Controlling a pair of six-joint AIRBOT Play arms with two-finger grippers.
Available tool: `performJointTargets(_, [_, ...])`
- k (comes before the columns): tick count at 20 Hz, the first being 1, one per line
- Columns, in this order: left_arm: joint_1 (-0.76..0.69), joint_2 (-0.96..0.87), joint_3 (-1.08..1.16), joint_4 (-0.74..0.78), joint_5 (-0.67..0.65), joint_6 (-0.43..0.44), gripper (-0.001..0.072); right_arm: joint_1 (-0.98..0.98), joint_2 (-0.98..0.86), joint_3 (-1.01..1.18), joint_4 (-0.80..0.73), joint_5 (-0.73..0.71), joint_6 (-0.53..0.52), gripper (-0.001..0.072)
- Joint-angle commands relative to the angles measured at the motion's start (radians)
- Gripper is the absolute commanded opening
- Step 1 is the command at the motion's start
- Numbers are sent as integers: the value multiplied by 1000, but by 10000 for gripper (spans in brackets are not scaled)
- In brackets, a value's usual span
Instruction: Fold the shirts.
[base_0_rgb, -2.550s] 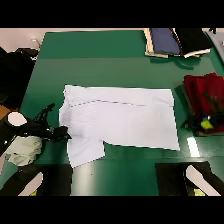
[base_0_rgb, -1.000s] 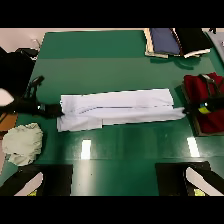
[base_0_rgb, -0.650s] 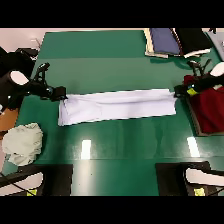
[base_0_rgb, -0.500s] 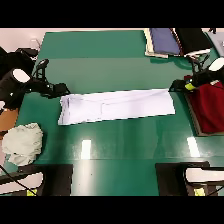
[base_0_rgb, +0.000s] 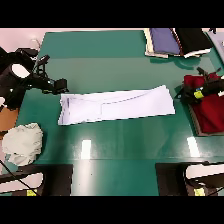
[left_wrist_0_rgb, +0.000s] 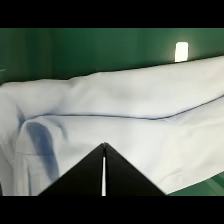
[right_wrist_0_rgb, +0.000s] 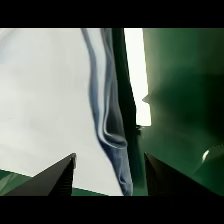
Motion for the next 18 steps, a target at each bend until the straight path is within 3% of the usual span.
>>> performJointTargets(1, [-72, -10, 2, -19, 31, 1, 31, -48, -64, -70, 148, 12, -68, 496])
performJointTargets(4, [-173, -55, 2, -32, 84, -39, 31, 16, -127, -71, 230, -23, -84, 479])
performJointTargets(5, [-207, -78, 2, -40, 111, -51, 31, 47, -137, -71, 239, -47, -96, 422])
performJointTargets(6, [-238, -104, 3, -64, 145, -51, 30, 79, -140, -71, 239, -75, -106, 329])
performJointTargets(7, [-265, -130, 8, -97, 171, -51, 30, 104, -134, -71, 243, -100, -128, 166])
performJointTargets(8, [-295, -162, 24, -125, 187, -51, 30, 119, -120, -71, 255, -117, -143, 48])
performJointTargets(10, [-350, -236, 85, -138, 187, -51, 30, 125, -68, -49, 282, -122, -144, 20])
performJointTargets(14, [-452, -391, 254, -142, 202, -51, 30, 146, 61, 88, 393, 13, -137, 19])
performJointTargets(18, [-514, -509, 372, -143, 190, -71, 30, 261, 167, 227, 390, 29, -54, 19])
